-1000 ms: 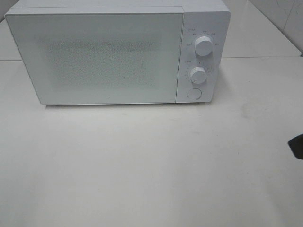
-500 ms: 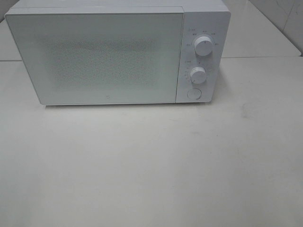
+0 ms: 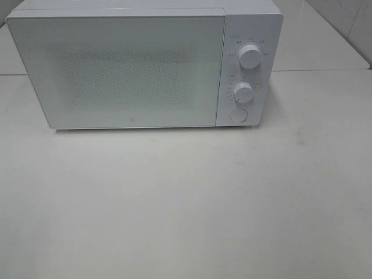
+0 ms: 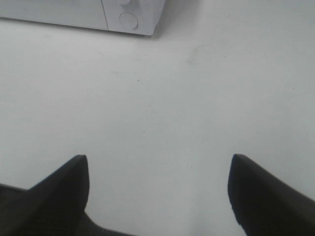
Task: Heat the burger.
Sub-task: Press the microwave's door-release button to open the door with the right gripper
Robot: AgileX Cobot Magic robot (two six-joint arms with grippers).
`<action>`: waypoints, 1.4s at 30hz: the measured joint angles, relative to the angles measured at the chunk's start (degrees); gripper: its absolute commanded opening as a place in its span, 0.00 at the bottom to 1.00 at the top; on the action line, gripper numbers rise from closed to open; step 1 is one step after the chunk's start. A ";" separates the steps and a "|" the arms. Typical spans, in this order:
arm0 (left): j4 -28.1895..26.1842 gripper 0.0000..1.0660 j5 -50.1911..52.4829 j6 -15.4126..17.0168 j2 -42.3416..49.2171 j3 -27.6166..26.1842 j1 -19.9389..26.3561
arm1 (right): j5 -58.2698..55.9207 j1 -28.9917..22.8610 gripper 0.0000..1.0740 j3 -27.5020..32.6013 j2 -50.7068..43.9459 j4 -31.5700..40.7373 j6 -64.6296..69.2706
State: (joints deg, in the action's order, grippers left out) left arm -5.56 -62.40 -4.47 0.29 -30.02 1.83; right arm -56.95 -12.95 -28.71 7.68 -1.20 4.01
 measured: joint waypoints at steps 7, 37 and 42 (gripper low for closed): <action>0.00 0.93 0.00 0.00 0.00 0.00 0.00 | 0.00 4.53 0.70 0.00 -6.19 0.00 0.00; 0.00 0.93 0.00 0.00 0.00 0.00 0.00 | -0.23 7.16 0.69 0.06 -7.91 0.11 -0.11; 0.00 0.93 0.00 0.00 0.00 0.00 0.00 | 3.38 7.16 0.69 -0.74 -7.85 0.11 -0.17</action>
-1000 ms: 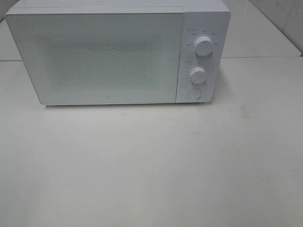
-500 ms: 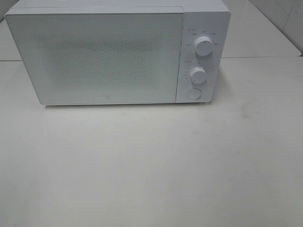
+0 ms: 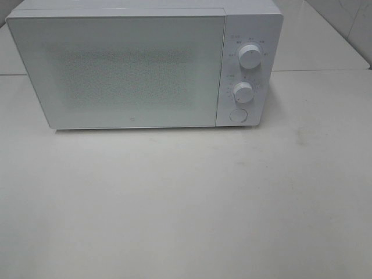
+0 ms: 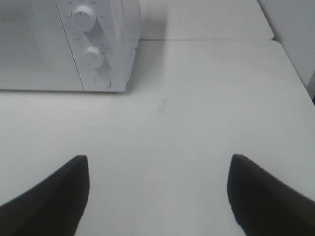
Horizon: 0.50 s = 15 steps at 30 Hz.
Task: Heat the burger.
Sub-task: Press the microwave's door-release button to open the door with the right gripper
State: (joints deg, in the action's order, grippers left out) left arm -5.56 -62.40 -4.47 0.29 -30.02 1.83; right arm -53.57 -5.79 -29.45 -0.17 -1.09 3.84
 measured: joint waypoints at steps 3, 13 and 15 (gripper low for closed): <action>0.00 0.93 0.00 0.00 0.00 0.00 0.00 | 3.50 0.00 0.69 -0.11 2.52 0.00 0.00; 0.00 0.93 0.00 0.00 0.00 0.00 0.00 | 20.74 0.00 0.69 -0.11 15.58 0.00 -0.29; 0.00 0.93 0.00 0.00 0.00 0.00 0.00 | 22.69 0.00 0.69 -0.11 17.70 0.00 -0.34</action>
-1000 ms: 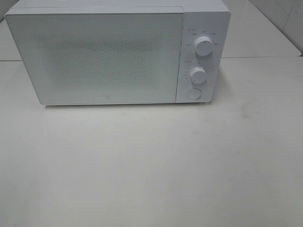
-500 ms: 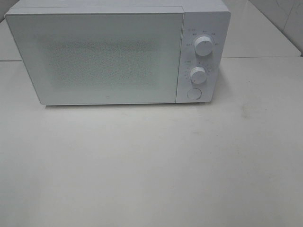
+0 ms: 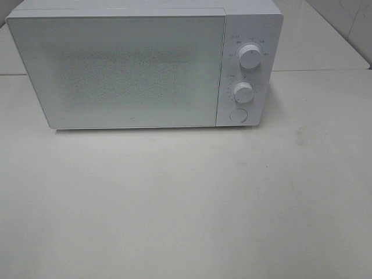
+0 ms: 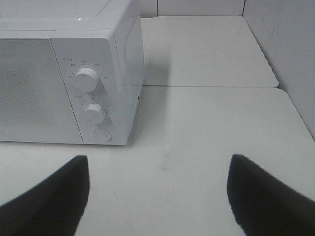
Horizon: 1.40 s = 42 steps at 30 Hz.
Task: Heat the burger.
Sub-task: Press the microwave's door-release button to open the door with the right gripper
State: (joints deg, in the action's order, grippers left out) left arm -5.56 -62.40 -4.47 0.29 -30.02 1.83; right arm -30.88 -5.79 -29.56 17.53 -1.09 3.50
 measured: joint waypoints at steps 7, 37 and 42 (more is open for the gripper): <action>0.00 0.93 0.00 0.00 0.00 0.00 0.00 | 6.82 0.00 0.69 0.00 9.05 0.00 0.00; 0.00 0.93 0.00 0.00 0.00 0.00 0.00 | 40.22 0.00 0.69 0.00 41.31 0.00 0.97; 0.00 0.93 0.00 0.00 0.00 0.00 0.00 | 50.02 0.00 0.69 1.78 46.81 0.00 0.97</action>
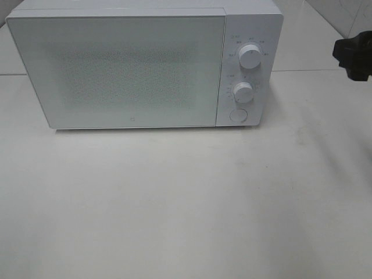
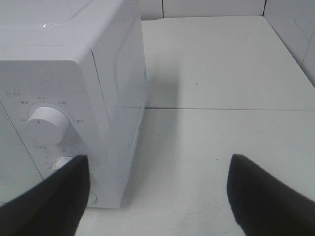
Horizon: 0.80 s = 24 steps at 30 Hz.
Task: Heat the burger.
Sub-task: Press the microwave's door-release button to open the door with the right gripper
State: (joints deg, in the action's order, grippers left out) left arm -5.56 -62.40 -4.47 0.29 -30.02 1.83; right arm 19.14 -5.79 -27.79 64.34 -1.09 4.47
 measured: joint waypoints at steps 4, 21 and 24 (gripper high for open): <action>0.00 0.93 0.00 0.00 0.00 0.00 0.00 | 6.65 0.00 0.69 2.01 4.47 0.00 0.00; 0.00 0.93 0.00 0.00 0.00 0.00 0.00 | 31.28 -12.15 0.69 8.59 20.00 20.63 -17.70; 0.00 0.93 0.00 0.00 0.00 0.00 0.00 | 34.95 -16.16 0.69 8.65 22.40 25.44 -19.65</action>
State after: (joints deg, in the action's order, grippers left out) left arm -5.56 -62.40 -4.47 0.29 -30.02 1.83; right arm 54.09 -21.94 -19.14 86.75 24.35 -15.18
